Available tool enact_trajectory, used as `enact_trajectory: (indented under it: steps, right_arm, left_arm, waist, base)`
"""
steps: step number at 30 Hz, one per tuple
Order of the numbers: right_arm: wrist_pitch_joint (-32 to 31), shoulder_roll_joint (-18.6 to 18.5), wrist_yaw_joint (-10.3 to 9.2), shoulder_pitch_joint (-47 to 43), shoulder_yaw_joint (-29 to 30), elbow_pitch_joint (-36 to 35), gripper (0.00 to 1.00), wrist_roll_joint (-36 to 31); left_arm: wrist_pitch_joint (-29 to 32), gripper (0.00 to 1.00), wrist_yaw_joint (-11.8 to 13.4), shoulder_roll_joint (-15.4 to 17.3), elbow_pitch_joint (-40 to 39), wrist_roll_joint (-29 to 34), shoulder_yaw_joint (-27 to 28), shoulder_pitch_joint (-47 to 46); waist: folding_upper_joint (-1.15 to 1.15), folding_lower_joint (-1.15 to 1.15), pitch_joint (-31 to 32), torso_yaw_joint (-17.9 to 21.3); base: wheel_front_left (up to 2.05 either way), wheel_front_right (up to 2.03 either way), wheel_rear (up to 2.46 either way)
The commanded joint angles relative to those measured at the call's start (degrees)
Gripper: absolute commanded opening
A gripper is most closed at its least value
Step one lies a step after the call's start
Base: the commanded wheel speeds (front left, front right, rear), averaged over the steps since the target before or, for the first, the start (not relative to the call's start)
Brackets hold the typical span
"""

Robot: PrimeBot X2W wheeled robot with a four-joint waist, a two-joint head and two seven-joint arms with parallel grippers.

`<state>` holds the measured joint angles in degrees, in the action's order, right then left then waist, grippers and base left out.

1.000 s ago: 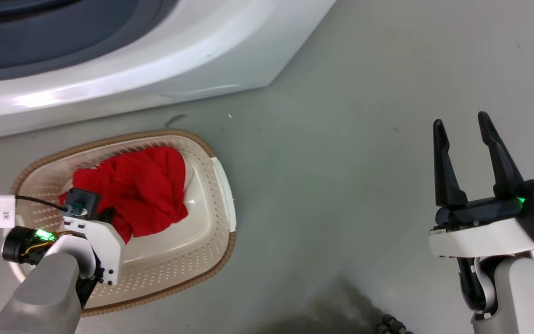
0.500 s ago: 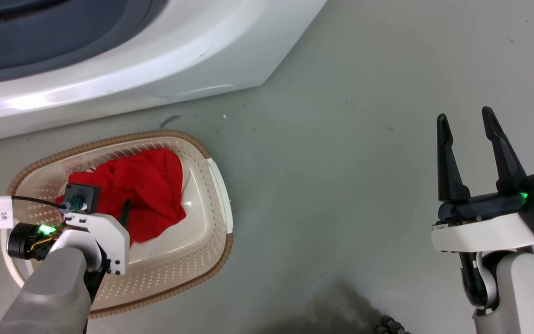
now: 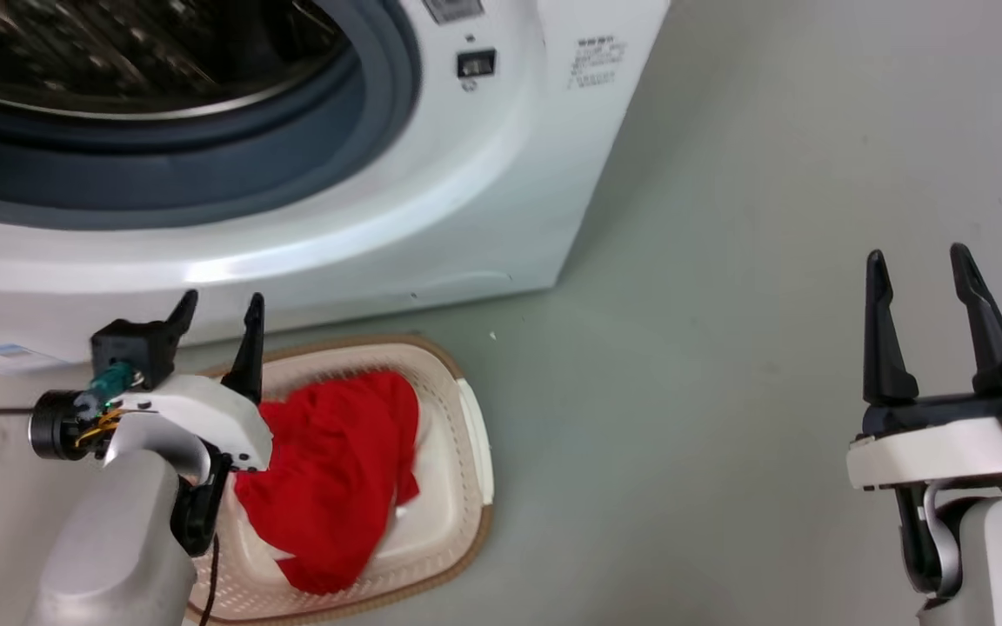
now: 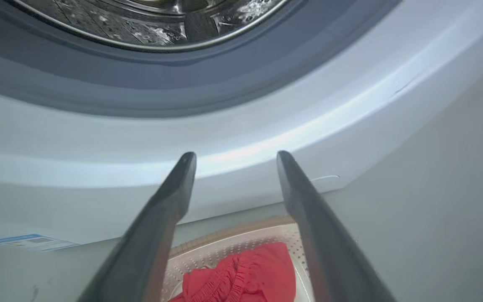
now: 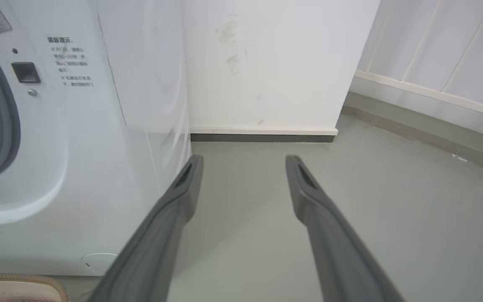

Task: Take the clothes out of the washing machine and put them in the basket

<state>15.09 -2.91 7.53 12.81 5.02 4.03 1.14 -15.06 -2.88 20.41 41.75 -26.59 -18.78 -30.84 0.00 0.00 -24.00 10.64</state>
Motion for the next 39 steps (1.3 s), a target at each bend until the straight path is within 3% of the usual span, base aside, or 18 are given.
enact_trajectory:
  steps: [1, 10, 17, 31, 39]
  right_arm:
    - [0.1, 0.1, -0.07, -1.0, 0.5, 0.5, 1.0, -0.7]
    - [0.1, 0.1, -0.07, -3.7, 1.3, 1.0, 1.0, -0.8]
    - [0.1, 0.0, -0.08, -7.6, 0.0, 1.7, 1.0, -1.7]
    - [0.1, 0.1, -0.07, -15.9, -2.3, 2.1, 1.0, -0.2]
    - [0.1, 0.1, -0.07, -16.1, -2.9, 2.5, 1.0, 0.6]
  left_arm:
    - [-0.1, 1.0, 1.0, -0.7, -5.5, 2.1, 3.8, 3.4]
    - [-0.1, 1.0, 2.9, -3.9, -26.7, 10.7, 15.8, 15.2]
    - [-0.2, 1.0, 4.3, -9.3, -38.6, 16.6, 18.5, 25.7]
    - [-0.2, 1.0, 2.9, -15.7, -40.9, 22.1, 19.7, 39.2]
    - [-0.2, 1.0, 2.2, -16.3, -40.6, 24.0, 19.4, 40.0]
  waist:
    - [0.0, 0.0, 6.6, -4.1]
    - [0.0, 0.0, 12.6, -7.2]
    - [0.0, 0.0, 16.8, -9.3]
    - [0.0, 0.0, 24.0, -8.7]
    - [0.0, 0.0, 24.9, -8.3]
  base:
    - [0.0, 0.0, 0.0]
    - [0.0, 0.0, 0.0]
    - [0.0, 0.0, 0.0]
    - [0.0, 0.0, 0.0]
    - [0.0, 0.0, 0.0]
